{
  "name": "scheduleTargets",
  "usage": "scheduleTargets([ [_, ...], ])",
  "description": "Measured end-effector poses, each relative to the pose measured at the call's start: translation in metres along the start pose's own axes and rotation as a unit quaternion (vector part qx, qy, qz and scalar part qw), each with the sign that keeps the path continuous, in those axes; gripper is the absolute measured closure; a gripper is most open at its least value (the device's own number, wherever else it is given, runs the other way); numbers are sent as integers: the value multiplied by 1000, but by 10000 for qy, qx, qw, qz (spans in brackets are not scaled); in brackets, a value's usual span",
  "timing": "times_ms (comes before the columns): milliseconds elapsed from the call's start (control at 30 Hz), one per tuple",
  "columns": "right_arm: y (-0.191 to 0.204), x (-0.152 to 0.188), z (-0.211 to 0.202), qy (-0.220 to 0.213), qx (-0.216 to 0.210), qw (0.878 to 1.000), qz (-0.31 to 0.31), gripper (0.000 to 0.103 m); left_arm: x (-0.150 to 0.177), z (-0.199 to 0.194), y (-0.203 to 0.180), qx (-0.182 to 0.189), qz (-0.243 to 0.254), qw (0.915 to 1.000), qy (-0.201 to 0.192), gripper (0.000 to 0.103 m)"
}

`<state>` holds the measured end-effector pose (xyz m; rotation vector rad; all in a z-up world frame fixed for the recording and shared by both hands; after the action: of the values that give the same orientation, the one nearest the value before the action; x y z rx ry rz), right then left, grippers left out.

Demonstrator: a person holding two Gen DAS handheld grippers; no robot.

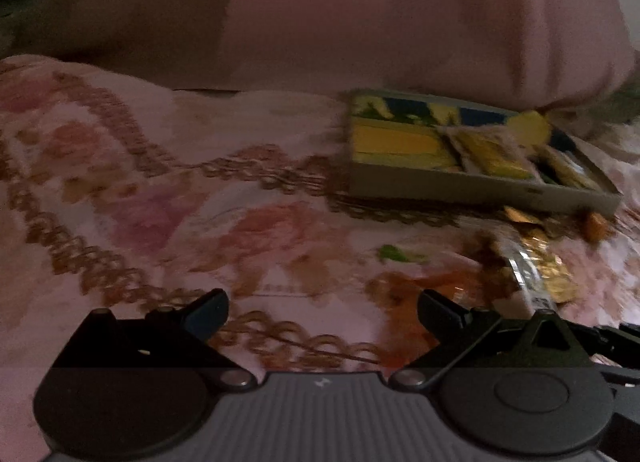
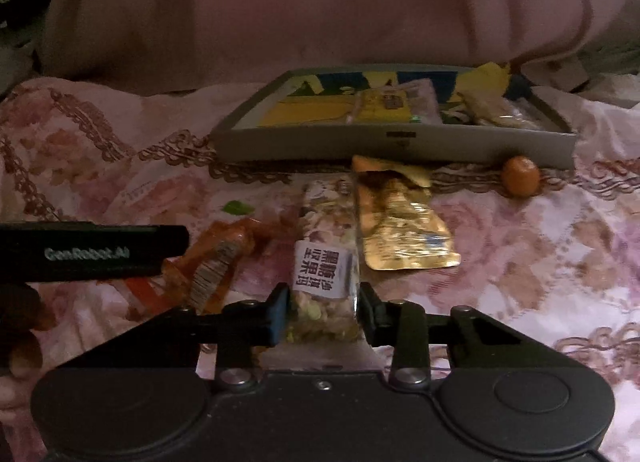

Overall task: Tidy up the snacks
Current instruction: 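Approach the nut bar with right gripper and close on it while left tool approaches the orange candies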

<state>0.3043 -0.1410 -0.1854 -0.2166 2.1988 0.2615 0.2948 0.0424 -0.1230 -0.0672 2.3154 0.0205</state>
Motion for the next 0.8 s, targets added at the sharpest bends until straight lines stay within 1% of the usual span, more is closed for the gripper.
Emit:
scheduleTargets([
  [100, -6, 0, -1, 48, 42, 9999, -93, 64, 4, 5, -18, 199, 274, 9994, 104, 1],
  [167, -6, 0, 3, 81, 36, 9998, -201, 64, 6, 8, -27, 234, 479, 9985, 118, 1],
  [233, -5, -1, 8, 26, 53, 9995, -308, 63, 9, 14, -35, 261, 628, 9975, 184, 1],
  [400, -6, -4, 20, -72, -24, 9990, -440, 60, 10, 25, -39, 433, 455, 9975, 334, 1],
  [567, -2, -3, 24, -130, 16, 9980, -626, 59, 11, 33, -39, 589, 483, 9963, 401, 2],
  [633, 0, -2, 24, -149, 43, 9975, -696, 61, 13, 36, -40, 669, 446, 9957, 457, 3],
  [667, 0, -2, 23, -167, 32, 9973, -718, 63, 15, 37, -41, 717, 422, 9953, 497, 6],
  [700, 1, -1, 22, -181, 38, 9971, -740, 63, 16, 38, -42, 774, 379, 9948, 536, 12],
  [733, 1, -1, 21, -178, 42, 9971, -744, 63, 17, 38, -43, 849, 309, 9943, 575, 14],
  [800, 0, 0, 19, -144, 8, 9973, -716, 64, 18, 37, -46, 891, 281, 9940, 576, 22],
])
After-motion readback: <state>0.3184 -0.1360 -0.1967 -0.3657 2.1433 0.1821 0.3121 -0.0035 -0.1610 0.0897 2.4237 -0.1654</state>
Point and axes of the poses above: each gripper's, at about its wrist camera, not at the fingertips, and z roughly the way its jaws point, y to its left, x to its underside, the point moved 8 cm from there along z, roughly the way its jaws point, and after that the axes turned 4 degrees about -z, right-handed, at the moved point
